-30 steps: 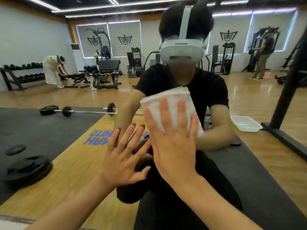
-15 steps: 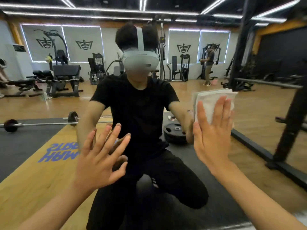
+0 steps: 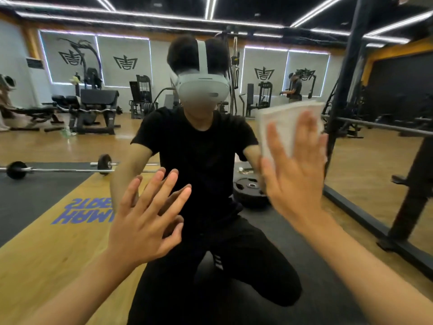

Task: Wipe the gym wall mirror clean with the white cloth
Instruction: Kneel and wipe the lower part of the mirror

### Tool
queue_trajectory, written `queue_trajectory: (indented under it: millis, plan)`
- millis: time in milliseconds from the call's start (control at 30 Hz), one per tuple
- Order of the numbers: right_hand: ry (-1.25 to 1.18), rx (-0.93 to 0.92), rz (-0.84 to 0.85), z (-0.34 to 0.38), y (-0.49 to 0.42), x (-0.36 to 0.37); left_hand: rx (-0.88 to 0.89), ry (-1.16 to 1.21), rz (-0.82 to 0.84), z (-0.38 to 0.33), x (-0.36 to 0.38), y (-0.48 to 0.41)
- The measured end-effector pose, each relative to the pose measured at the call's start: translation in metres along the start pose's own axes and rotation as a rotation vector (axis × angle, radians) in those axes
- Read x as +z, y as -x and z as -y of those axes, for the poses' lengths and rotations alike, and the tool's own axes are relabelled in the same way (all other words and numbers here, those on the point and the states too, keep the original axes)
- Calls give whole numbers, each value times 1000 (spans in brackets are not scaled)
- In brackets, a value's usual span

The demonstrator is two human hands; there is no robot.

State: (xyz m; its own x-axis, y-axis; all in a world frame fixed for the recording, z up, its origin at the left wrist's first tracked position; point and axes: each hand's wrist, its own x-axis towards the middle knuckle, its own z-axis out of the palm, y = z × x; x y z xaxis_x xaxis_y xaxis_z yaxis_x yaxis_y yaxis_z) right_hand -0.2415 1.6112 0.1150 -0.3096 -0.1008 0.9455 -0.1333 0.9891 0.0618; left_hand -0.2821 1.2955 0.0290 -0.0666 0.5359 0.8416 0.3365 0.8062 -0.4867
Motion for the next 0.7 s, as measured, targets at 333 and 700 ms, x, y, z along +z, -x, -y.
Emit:
queue_trajectory:
  millis: [333, 700]
  plan:
    - [-105, -14, -40, 124, -2, 26, -11, -4, -13, -1, 3, 1]
    - [39, -98, 8, -19, 45, 11, -18, -2, -26, -2, 2, 1]
